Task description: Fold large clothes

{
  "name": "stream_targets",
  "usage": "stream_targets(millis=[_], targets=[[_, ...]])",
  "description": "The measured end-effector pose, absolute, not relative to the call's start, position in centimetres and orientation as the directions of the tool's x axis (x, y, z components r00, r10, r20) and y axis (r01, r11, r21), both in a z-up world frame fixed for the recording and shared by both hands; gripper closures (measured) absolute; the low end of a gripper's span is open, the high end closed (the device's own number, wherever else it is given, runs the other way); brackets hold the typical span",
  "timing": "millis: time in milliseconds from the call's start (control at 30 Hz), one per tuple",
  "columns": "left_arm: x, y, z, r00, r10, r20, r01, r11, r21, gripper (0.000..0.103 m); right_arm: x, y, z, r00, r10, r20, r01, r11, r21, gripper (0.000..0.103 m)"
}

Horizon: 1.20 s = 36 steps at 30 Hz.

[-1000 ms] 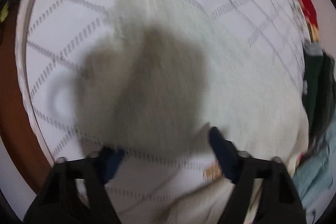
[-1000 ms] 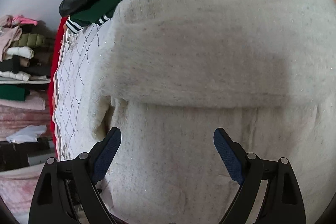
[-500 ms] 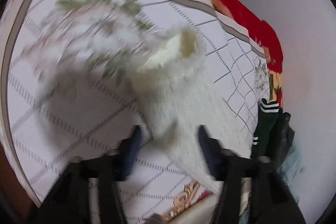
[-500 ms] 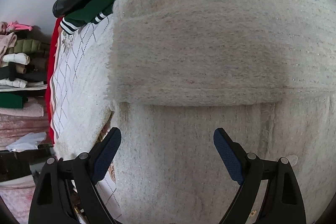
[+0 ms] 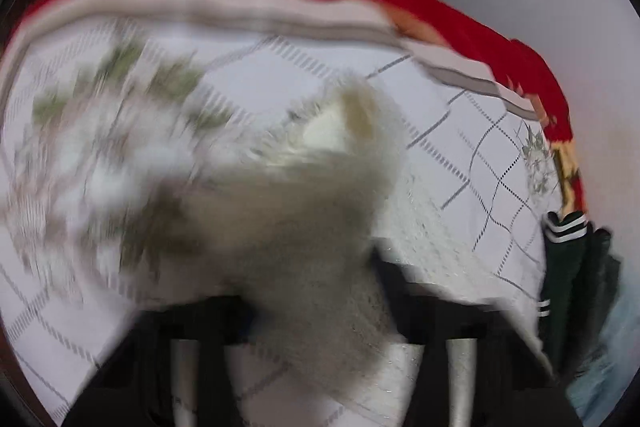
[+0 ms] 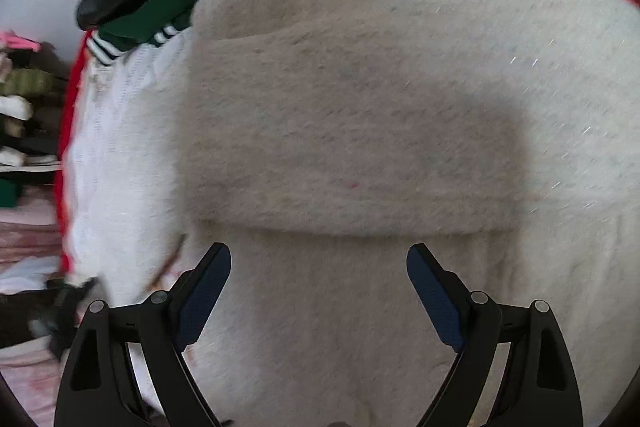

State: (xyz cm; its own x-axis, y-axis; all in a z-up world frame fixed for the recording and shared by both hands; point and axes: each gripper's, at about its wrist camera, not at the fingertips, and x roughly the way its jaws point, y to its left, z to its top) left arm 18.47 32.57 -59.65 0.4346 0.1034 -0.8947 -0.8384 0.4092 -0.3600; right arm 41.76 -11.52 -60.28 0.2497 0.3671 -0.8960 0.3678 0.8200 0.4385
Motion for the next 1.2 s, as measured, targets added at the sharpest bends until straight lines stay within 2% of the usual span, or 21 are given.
stream_targets(millis=[67, 233, 367, 533, 667, 833, 1067, 1200], targets=[[18.8, 32.8, -58.6, 0.426, 0.127, -0.896, -0.824, 0.463, -0.326, 0.095, 42.3, -11.3, -59.8, 0.243, 0.286, -0.927, 0.36, 0.861, 0.36, 0.012], [21.2, 31.5, -52.4, 0.483, 0.229, -0.845, -0.745, 0.615, -0.259, 0.096, 43.6, -10.9, -58.4, 0.255, 0.169, -0.952, 0.34, 0.906, 0.252, 0.012], [23.7, 27.4, -46.1, 0.547, 0.315, -0.776, -0.644, 0.75, -0.149, 0.096, 44.6, -11.0, -57.6, 0.256, 0.013, -0.967, 0.34, 0.935, 0.103, 0.012], [27.6, 20.5, -41.0, 0.624, 0.303, -0.721, -0.485, 0.873, -0.052, 0.096, 45.8, -12.4, -58.7, 0.212, -0.071, -0.975, 0.358, 0.934, 0.01, 0.012], [29.0, 13.8, -39.1, 0.685, 0.221, -0.694, -0.331, 0.943, -0.026, 0.096, 45.4, -15.8, -58.9, 0.218, -0.061, -0.974, 0.399, 0.916, 0.032, 0.012], [30.2, 3.3, -38.6, 0.695, 0.019, -0.719, -0.112, 0.99, -0.083, 0.096, 41.4, -23.0, -58.8, 0.227, -0.034, -0.973, 0.506, 0.858, 0.088, 0.012], [30.7, -14.9, -40.4, 0.556, -0.295, -0.777, 0.196, 0.955, -0.223, 0.096, 32.7, -34.3, -61.0, 0.17, -0.039, -0.985, 0.671, 0.737, 0.087, 0.012], [31.4, -23.4, -43.3, 0.435, -0.365, -0.823, 0.342, 0.913, -0.224, 0.095, 28.5, -38.4, -63.2, 0.118, -0.037, -0.992, 0.729, 0.682, 0.061, 0.012]])
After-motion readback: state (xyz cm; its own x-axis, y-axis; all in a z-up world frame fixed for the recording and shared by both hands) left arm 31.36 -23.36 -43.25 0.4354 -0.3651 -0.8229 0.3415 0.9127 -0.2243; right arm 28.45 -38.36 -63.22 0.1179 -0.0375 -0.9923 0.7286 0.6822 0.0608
